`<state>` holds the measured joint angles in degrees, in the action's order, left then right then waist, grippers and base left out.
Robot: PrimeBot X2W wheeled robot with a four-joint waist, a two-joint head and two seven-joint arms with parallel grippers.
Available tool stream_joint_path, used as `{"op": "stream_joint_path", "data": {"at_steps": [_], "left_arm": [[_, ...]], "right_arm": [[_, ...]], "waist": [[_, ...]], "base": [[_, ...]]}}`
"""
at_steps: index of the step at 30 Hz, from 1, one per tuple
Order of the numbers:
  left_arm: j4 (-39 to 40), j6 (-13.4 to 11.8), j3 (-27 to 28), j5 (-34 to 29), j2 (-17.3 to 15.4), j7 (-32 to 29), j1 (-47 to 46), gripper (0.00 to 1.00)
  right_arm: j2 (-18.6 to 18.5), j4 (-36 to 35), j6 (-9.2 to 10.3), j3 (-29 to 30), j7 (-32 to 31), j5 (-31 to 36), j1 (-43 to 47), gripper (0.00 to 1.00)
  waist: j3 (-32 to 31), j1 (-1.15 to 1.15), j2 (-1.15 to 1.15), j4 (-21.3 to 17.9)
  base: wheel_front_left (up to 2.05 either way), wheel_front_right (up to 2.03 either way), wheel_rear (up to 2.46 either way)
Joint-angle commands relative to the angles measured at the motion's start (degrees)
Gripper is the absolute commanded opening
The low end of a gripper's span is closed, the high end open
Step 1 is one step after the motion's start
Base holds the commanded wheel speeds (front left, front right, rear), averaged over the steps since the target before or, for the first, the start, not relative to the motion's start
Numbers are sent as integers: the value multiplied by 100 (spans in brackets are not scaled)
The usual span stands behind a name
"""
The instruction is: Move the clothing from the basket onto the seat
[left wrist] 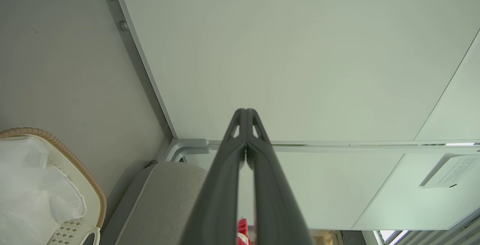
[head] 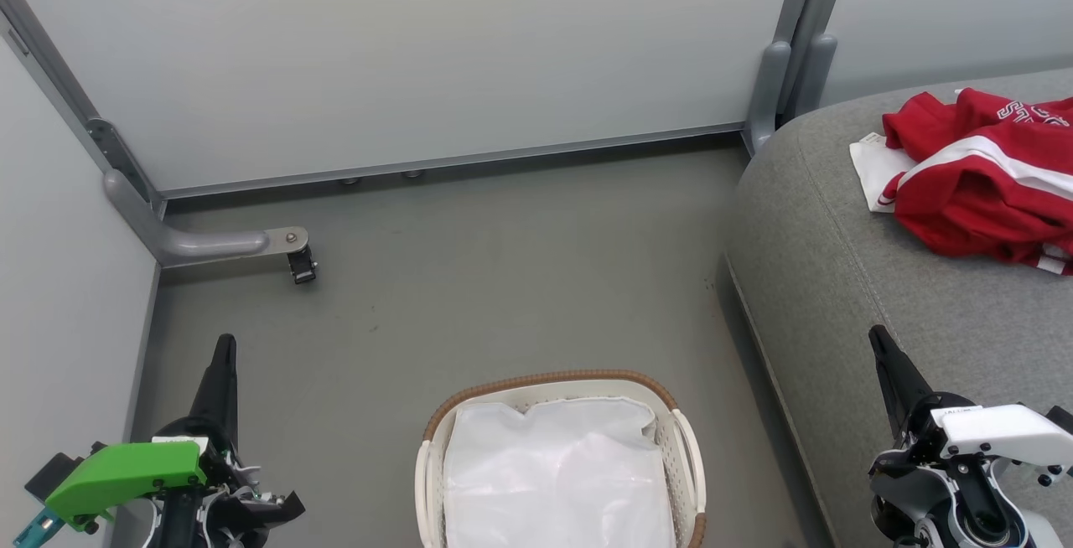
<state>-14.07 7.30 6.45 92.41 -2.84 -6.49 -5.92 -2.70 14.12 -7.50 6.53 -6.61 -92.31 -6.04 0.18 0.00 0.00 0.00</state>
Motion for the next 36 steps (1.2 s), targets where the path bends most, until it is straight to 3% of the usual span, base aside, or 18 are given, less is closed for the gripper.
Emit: {"op": "stream_joint_path", "data": {"at_steps": [1, 36], "left_arm": [[9, 36, 18, 10, -23, -18, -58, 0], [10, 36, 23, 1, -17, -26, -59, 0]], "right_arm": [[-34, -24, 2, 11, -7, -19, -29, 0], [-34, -24, 2, 10, -6, -20, -21, 0]], "waist": [[0, 0, 0, 0], [0, 0, 0, 0]], "base": [[0, 0, 0], [0, 0, 0]]}}
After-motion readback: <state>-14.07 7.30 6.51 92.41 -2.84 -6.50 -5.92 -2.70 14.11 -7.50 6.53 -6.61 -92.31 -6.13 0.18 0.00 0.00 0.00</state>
